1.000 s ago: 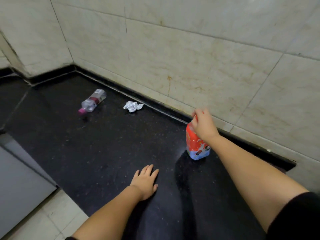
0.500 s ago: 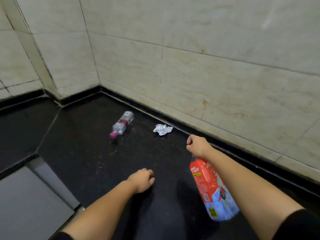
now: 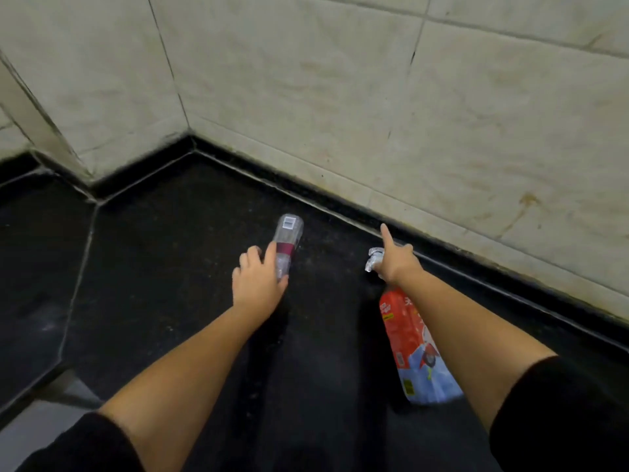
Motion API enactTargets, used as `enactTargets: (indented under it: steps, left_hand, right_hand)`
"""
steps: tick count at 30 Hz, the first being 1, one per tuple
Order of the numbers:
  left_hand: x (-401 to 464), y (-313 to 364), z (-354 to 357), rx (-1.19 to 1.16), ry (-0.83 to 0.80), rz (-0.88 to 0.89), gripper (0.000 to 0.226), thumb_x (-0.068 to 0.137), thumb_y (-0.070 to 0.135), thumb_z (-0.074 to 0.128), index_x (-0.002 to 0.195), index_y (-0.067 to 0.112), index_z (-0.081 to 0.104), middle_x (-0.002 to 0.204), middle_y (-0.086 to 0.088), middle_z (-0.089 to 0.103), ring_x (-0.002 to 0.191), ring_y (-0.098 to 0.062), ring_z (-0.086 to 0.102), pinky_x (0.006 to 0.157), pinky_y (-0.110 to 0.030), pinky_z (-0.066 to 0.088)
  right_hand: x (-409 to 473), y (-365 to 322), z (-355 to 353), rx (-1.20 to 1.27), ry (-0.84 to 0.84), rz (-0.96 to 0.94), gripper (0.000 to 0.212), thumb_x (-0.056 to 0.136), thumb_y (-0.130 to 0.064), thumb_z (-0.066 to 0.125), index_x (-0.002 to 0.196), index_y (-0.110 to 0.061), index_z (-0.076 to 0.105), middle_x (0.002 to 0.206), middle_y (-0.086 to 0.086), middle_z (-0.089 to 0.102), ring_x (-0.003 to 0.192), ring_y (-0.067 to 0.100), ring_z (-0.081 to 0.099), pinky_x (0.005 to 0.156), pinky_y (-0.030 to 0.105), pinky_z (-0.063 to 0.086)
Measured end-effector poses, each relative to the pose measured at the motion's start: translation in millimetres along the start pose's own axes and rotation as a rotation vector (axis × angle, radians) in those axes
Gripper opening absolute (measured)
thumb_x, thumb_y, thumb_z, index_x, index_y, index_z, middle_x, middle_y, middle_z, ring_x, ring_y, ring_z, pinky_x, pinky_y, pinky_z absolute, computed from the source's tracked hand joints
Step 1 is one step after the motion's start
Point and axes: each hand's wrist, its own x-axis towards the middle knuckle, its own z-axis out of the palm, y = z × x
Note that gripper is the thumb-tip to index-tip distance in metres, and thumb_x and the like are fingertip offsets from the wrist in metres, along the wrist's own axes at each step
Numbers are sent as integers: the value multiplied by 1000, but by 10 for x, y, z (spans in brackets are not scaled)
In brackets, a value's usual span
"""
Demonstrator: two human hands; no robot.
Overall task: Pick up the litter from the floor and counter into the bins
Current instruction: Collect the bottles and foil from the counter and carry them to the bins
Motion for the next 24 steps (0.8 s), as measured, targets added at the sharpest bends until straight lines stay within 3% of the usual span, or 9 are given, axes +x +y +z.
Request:
enactTargets:
  steps: [4,8,11,14,17,21,24]
  left_hand:
    - [165,-92,296,-99,-134,-91,82,87,43,60,151,26,10,144,-16,29,128,-32,40,98,-45,46]
    - [226,-171,462,-199,-207,-105,80,93,33,54,152,29,0,132,-18,37,113,-34,51,91,-47,52]
    - [231,-180,498,-260,-267,-112,78,95,23,51,153,27,-3,130,-22,36,99,-38,59,88,-45,51]
    - [163,-102,463,-249,-319,-113,78,96,17,48,153,25,-5,134,-26,34,101,-40,60,91,-44,49]
    - [20,13,352,-265,-328,-99,77,96,14,46,153,26,-5,135,-27,34,103,-40,59,94,-43,48]
    - [-317,171,115,-258,-303,-92,77,96,14,45,153,29,-4,136,-28,35,105,-42,60,92,-42,48]
    - [-680,302,-101,-274,-253,-85,78,94,14,45,153,29,-5,130,-25,35,99,-45,61,92,-45,51]
  right_hand:
    - [325,-76,241,-169,-49,41,79,91,-32,56,153,-28,6,148,22,36,135,39,33,110,43,33]
    - [346,-96,401,-238,-85,17,57,91,-20,54,142,-25,29,136,26,33,123,39,41,94,42,48]
    - [281,-48,429,-254,-120,15,51,93,-18,51,140,-24,33,136,24,33,119,39,45,91,43,49]
    - [143,35,347,-318,-189,6,49,97,-17,47,142,-18,28,142,20,38,125,37,42,97,41,45]
    - [-55,77,154,-293,-134,-43,42,99,-17,43,140,-15,33,140,20,40,123,38,43,103,45,44]
    - [-276,151,-46,-220,-37,-115,38,96,-19,47,133,-16,39,118,24,46,118,39,47,98,44,45]
    - [-508,180,-240,-179,6,-207,37,93,-24,51,129,-19,43,122,27,50,113,42,50,94,42,46]
